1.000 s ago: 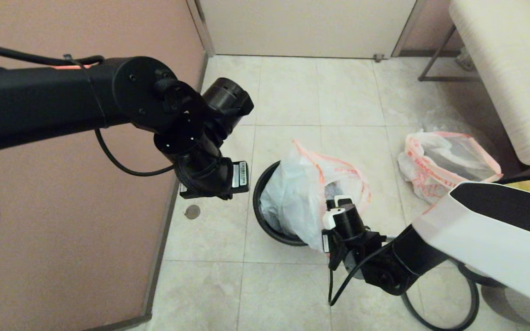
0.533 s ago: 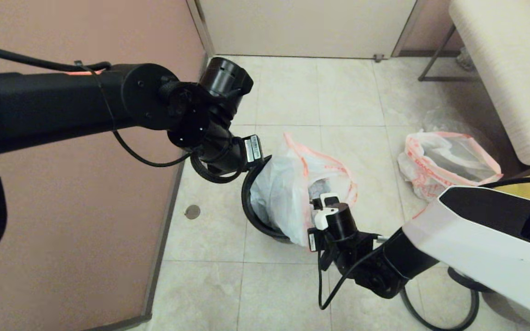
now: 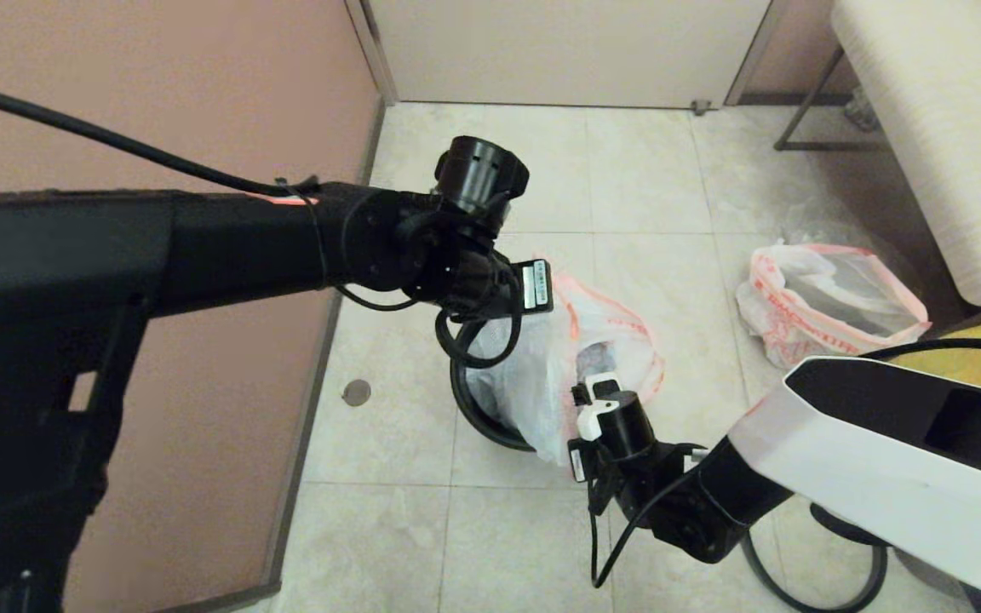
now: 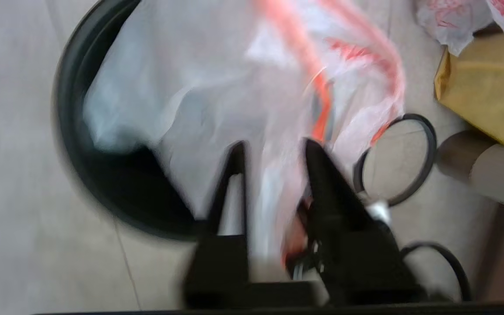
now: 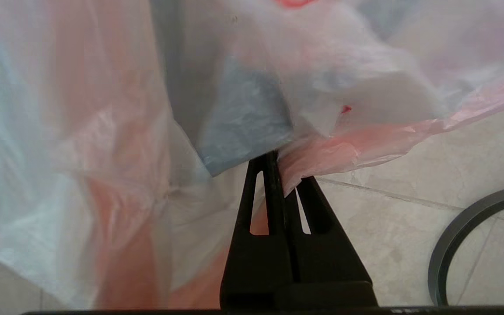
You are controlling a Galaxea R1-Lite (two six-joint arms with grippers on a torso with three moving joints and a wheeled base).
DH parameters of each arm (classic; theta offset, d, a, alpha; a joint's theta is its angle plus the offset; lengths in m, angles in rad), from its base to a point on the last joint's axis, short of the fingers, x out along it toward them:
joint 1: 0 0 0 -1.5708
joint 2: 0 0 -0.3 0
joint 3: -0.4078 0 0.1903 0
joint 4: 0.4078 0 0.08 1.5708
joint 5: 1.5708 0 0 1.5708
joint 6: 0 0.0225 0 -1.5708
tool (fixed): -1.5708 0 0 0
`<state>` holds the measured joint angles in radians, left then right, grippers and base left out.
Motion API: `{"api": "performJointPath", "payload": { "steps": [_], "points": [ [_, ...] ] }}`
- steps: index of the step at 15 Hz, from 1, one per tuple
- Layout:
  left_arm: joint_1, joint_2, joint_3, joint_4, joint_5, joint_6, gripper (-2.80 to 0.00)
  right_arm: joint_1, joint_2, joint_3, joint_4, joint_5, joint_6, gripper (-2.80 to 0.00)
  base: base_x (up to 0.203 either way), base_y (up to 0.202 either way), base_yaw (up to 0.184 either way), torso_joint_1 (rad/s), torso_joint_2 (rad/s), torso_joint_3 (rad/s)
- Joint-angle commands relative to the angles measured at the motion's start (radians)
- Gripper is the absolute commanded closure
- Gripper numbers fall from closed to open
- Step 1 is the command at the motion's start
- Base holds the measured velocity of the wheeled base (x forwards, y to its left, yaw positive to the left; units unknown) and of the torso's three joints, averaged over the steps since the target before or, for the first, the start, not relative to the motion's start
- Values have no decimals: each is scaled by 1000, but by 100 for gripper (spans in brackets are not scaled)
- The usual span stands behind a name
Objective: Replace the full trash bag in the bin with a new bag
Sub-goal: Put the new garbage bag on the trash can
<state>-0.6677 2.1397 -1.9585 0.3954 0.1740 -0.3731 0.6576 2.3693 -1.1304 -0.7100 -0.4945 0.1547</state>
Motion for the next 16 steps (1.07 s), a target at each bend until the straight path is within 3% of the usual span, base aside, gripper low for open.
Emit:
{"api": "performJointPath", "payload": {
  "steps": [1, 8, 13, 16],
  "points": [
    [-7, 65, 0, -59, 1, 53, -280, 7, 24, -12, -3, -4, -1, 0, 0, 0, 0, 0, 0, 0],
    [1, 152, 0, -258, 0, 184, -280, -3, 33, -28, -3, -6, -18, 0, 0, 0, 0, 0, 0, 0],
    [41, 182, -2, -334, -86, 319, -280, -1, 28, -28, -3, -6, -23, 0, 0, 0, 0, 0, 0, 0],
    [56, 183, -2, -327, -109, 359, -280, -1, 30, -32, -3, -4, -31, 0, 0, 0, 0, 0, 0, 0]
  ]
}}
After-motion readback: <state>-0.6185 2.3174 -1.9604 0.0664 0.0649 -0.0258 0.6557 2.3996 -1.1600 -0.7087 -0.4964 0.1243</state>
